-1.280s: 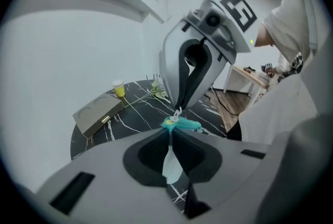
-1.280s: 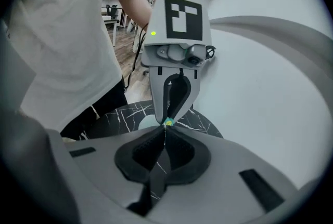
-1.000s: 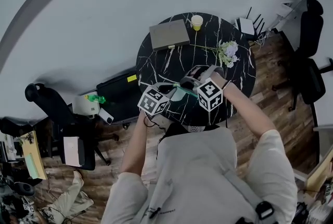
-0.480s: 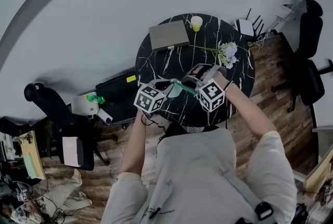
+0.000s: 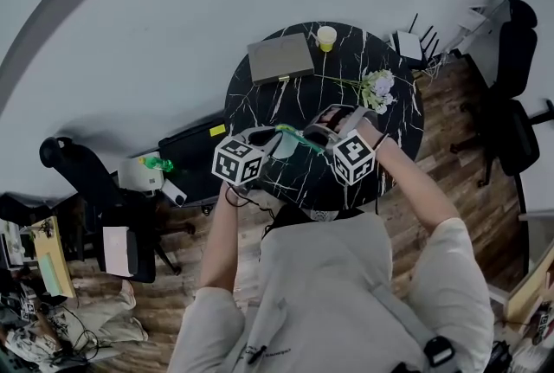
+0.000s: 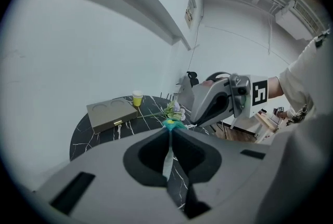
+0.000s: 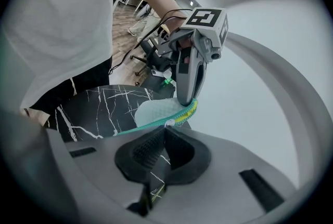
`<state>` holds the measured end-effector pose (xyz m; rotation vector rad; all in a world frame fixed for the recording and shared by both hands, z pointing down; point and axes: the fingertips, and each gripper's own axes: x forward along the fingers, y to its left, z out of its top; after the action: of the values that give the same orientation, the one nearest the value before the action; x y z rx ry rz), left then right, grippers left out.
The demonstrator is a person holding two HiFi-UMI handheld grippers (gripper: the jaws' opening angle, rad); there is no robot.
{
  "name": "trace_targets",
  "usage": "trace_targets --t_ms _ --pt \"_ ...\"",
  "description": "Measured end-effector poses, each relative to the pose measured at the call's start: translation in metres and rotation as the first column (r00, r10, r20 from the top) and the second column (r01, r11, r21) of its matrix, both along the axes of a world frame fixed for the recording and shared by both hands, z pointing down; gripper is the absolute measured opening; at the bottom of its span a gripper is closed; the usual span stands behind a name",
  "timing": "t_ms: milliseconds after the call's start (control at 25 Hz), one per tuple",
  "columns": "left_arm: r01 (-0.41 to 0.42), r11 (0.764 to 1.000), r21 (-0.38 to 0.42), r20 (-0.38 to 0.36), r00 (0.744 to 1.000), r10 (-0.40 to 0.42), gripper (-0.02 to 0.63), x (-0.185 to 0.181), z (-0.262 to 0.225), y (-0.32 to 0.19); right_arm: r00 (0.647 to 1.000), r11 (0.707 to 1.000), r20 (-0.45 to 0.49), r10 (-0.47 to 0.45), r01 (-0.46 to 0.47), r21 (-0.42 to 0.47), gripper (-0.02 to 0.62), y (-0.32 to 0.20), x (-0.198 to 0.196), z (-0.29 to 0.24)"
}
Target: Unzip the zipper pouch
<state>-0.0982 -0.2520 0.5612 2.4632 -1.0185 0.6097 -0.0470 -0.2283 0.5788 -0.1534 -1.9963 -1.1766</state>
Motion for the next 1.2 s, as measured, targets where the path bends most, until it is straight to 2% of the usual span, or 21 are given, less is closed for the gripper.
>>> trace_targets --t_ms 560,720,1200 --pt "0.025 1.000 0.018 0.003 1.000 -0.025 0.038 -0.011 -0.004 0.000 0.996 0.996 -0.014 0.090 -0.090 -0.019 0.009 -0.014 0.028 0.016" --pt "0.047 0.999 0.023 -0.028 0.999 -0.046 0.038 -0.013 -0.008 0.001 0.991 0.991 -0.025 0.132 -0.132 -0.029 0.008 -0.021 0.042 0.023" --pt "0.088 0.995 0.043 -0.052 0.995 -0.086 0.038 -0.021 -0.019 -0.009 0.975 0.974 -0.049 0.217 -0.219 -0.052 0.009 -0.035 0.071 0.039"
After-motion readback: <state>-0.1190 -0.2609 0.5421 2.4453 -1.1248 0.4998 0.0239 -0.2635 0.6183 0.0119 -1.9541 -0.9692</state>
